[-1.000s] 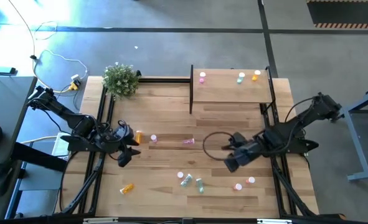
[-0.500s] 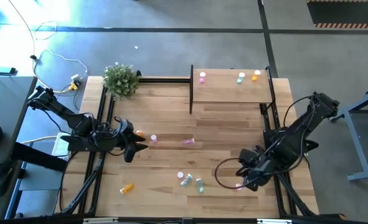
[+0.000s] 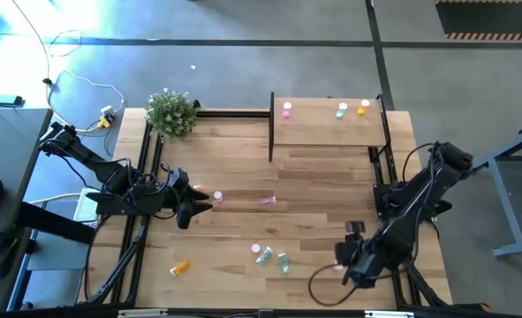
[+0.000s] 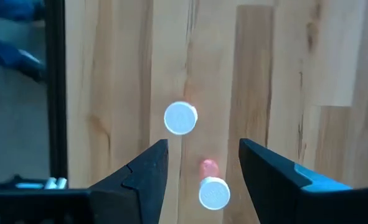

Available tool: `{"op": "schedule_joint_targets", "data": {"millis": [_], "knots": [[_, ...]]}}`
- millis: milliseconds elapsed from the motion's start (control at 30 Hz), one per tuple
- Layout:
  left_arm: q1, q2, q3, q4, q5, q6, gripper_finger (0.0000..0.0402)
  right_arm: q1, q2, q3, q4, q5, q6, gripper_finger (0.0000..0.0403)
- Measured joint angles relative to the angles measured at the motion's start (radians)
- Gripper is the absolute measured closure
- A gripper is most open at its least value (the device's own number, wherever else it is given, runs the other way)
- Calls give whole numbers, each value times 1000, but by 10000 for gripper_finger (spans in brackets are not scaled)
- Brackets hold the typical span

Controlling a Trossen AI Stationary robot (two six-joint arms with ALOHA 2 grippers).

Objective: Pick and place medicine bottles onto shelf by color
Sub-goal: Put the bottom red pill bottle on the shelf

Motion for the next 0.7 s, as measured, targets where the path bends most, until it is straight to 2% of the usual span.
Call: {"op": "schedule_joint_targets", "data": {"millis": [400, 700], "knots": [[0, 20, 0, 1, -19, 0, 202, 11, 139, 0, 59, -7, -23, 215], [0, 75, 0, 2, -17, 1, 202, 8, 171, 0, 102, -9, -16, 215]]}}
